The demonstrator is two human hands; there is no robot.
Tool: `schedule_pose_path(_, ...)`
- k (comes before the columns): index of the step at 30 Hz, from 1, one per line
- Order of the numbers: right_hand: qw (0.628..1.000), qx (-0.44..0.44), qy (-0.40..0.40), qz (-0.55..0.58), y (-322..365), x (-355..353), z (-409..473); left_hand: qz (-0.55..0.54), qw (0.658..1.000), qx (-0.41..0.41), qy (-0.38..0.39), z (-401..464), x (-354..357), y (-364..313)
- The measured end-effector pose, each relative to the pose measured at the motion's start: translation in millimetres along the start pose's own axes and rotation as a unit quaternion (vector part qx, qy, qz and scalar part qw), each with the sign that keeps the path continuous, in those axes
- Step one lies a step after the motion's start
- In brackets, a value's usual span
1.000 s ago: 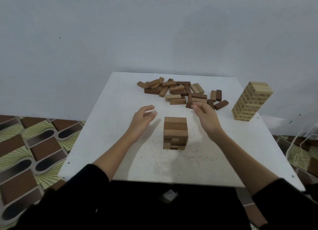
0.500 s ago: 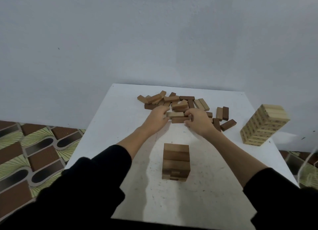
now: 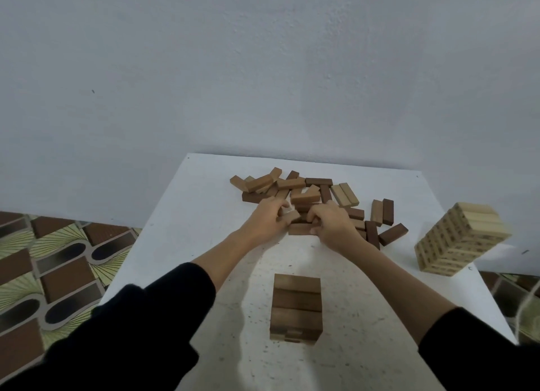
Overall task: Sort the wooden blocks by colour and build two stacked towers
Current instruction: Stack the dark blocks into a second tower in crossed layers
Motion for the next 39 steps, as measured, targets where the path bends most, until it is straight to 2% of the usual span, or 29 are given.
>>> schedule_pose_path(7, 0.998, 0.004, 0.026, 0.057, 27, 16, 11, 0.014, 0.996, -0.062, -0.070, -27, -18, 44)
schedule_pose_path(10, 0.998, -0.007, 0.031, 0.049, 42, 18, 16, -0.015, 0.993, -0.090, -0.078, -33, -20, 50)
schedule_pose_path(15, 1.000, -0.011, -0.018, -0.023, 35, 9, 20, -0.040, 0.995, -0.059, -0.064, -40, -15, 49)
schedule_pose_path(18, 0.997, -0.006, 0.011, -0.082, 26, 10, 16, -0.052, 0.996, -0.035, -0.062, -45, -14, 48)
schedule_pose_path(21, 0.996, -0.018, 0.035, -0.083, 27, 14, 15, -0.064, 0.995, -0.026, -0.071, -43, -12, 48)
schedule_pose_path(26, 0.997, -0.012, 0.061, -0.035, 42, 15, 13, -0.056, 0.997, -0.018, -0.050, -35, -7, 45)
schedule_pose_path(30, 0.997, 0.012, 0.045, 0.065, 45, 12, 9, -0.074, 0.996, -0.020, -0.050, -34, -7, 44)
schedule_pose_path(33, 0.986, 0.048, 0.053, 0.151, 37, 14, 5, -0.111, 0.994, -0.014, 0.007, -37, -6, 38)
schedule_pose_path(36, 0.979, 0.049, 0.079, 0.184, 33, 19, 0, -0.101, 0.992, -0.023, 0.075, -38, -3, 41)
schedule_pose_path(39, 0.968, 0.049, 0.095, 0.226, 35, 26, -6, -0.107, 0.990, -0.042, 0.081, -37, -2, 43)
Point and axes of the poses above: each hand's wrist, its own z-axis towards the middle knuckle, its own x-axis out of the palm, y = z × x, the point moved 7 cm from there along z, towards the middle knuckle, and after that the axes turned 4 degrees about -y, right-handed, at the moved point
